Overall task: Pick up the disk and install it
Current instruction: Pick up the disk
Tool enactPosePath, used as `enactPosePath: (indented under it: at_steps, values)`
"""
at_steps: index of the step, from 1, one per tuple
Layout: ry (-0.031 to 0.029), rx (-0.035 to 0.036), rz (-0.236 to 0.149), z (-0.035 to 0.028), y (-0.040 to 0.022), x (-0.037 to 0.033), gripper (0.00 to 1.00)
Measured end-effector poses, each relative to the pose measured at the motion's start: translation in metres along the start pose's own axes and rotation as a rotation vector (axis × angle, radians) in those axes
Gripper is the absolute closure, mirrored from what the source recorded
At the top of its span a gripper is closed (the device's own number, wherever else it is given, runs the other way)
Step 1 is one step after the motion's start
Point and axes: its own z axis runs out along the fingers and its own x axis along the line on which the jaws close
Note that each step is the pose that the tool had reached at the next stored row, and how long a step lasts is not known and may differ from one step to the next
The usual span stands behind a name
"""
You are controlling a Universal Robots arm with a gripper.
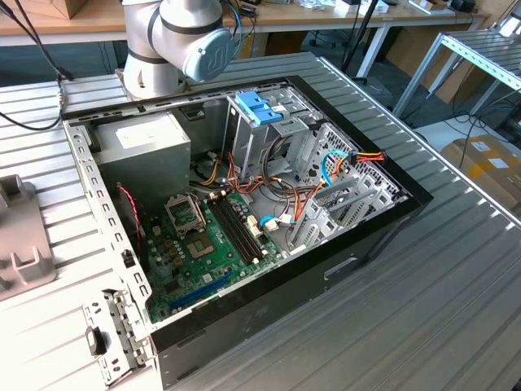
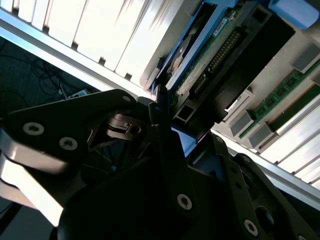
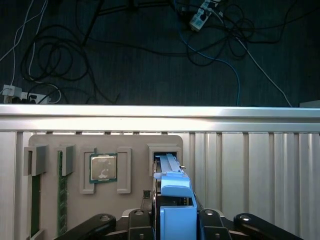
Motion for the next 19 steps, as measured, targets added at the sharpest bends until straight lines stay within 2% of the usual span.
enactPosePath:
  at_steps: [19]
  values:
    - [-0.0014, -0.0001, 0.000, -0.0084, 0.0004, -0.0005, 0.63]
